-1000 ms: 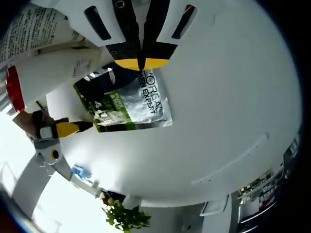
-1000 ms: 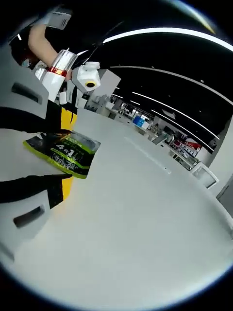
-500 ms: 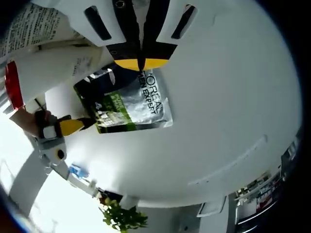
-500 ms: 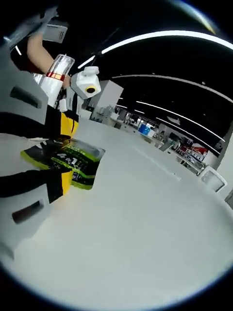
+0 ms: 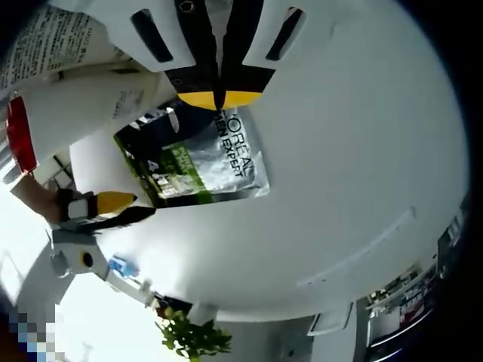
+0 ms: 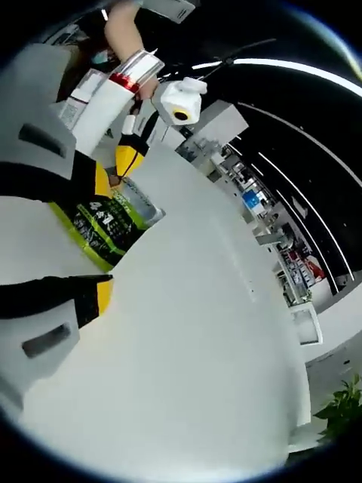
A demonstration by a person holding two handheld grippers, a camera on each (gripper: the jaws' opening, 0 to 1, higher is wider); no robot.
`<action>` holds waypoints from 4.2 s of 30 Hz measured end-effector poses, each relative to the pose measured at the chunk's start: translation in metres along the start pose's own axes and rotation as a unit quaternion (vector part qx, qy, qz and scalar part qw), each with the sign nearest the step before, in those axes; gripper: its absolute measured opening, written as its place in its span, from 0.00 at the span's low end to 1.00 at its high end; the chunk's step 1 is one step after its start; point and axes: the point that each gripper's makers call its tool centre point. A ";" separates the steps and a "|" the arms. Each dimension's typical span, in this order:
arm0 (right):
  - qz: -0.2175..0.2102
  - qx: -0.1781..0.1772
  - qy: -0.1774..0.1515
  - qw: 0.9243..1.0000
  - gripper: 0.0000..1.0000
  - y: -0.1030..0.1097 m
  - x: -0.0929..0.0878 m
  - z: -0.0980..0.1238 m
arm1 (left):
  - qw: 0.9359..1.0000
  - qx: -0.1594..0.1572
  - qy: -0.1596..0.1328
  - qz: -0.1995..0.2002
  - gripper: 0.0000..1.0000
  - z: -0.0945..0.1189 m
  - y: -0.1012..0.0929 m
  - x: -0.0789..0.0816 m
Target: Arrange the skincare products in the storage area until every visible bottle or jar stands upright without overlapping.
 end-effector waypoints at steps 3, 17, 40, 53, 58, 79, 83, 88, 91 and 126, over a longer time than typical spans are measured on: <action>-0.040 0.007 -0.036 0.999 0.36 -0.002 0.005 -0.002 | 1.000 0.004 -0.001 -0.002 0.00 0.000 0.000 0.000; -0.162 0.096 -0.017 0.982 0.18 0.032 -0.016 -0.021 | 1.000 0.013 -0.005 0.013 0.00 0.000 -0.001 -0.001; -0.079 0.067 -0.055 0.993 0.01 0.053 0.029 -0.024 | 0.992 0.065 -0.083 0.075 0.00 0.034 0.034 0.000; -0.020 0.058 -0.153 0.986 0.01 0.079 0.106 0.004 | 0.972 0.080 -0.183 0.125 0.00 0.114 0.045 0.008; -0.001 0.076 -0.172 0.982 0.01 0.104 0.123 0.012 | 0.965 0.094 -0.213 0.118 0.03 0.142 0.042 0.011; 0.085 0.185 -0.204 0.958 0.01 0.231 0.153 0.035 | 0.930 0.039 -0.341 0.129 0.24 0.228 -0.010 0.041; 0.082 0.217 -0.196 0.953 0.01 0.256 0.139 0.033 | 0.918 0.011 -0.366 0.152 0.27 0.240 -0.019 0.043; 0.076 0.247 -0.180 0.949 0.01 0.280 0.119 0.029 | 0.901 -0.021 -0.388 0.193 0.29 0.249 -0.026 0.036; 0.068 0.266 -0.177 0.945 0.01 0.292 0.112 0.028 | 0.896 -0.028 -0.393 0.204 0.36 0.252 -0.027 0.026; -0.029 0.369 -0.121 0.921 0.01 0.359 0.033 0.015 | 0.748 -0.145 -0.559 0.329 0.13 0.318 -0.063 0.006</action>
Point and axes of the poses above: the point that each gripper's makers call its tool centre point, and the gripper's own axes: z roughly backward along the fingers, y roughly to its left, x roughly out of its top, and after that the axes turned 8 degrees about x, right-handed
